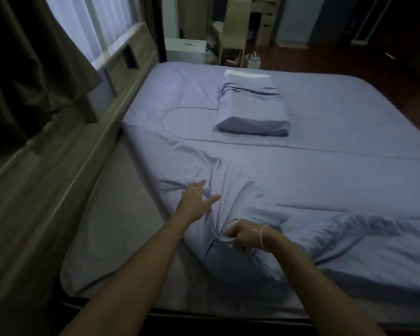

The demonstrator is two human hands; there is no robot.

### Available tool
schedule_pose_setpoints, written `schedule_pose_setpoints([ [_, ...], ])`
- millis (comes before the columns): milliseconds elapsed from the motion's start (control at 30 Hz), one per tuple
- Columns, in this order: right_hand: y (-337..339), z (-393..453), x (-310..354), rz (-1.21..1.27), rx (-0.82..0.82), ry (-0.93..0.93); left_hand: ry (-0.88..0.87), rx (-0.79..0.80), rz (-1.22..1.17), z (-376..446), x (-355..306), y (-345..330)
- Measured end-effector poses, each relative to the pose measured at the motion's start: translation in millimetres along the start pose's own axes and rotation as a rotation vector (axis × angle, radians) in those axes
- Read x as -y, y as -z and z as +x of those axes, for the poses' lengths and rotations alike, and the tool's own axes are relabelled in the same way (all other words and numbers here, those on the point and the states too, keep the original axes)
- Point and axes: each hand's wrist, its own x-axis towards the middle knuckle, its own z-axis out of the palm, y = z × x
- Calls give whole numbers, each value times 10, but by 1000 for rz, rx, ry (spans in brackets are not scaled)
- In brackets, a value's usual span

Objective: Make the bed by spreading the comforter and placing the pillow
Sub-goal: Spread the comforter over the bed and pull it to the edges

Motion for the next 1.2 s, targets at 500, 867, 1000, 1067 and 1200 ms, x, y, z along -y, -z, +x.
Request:
schedule_pose_setpoints([
  [500, -1002, -86, -307, 370, -481, -156, -6, 361, 287, -542, 1125, -295],
  [867, -1577, 893, 150, 122, -205, -102, 228, 209, 117, -1909, 2153, 181],
  [1000, -1766, 869, 475, 50, -190, 78, 322, 70, -75, -2091, 2128, 269],
  [1067, -1811, 754, 665, 46, -178, 205, 416, -49, -259, -1996, 2038, 332],
  [1200, -1841, 570, 1008, -14, -147, 443, 579, -262, -571, -1657, 1772, 450],
])
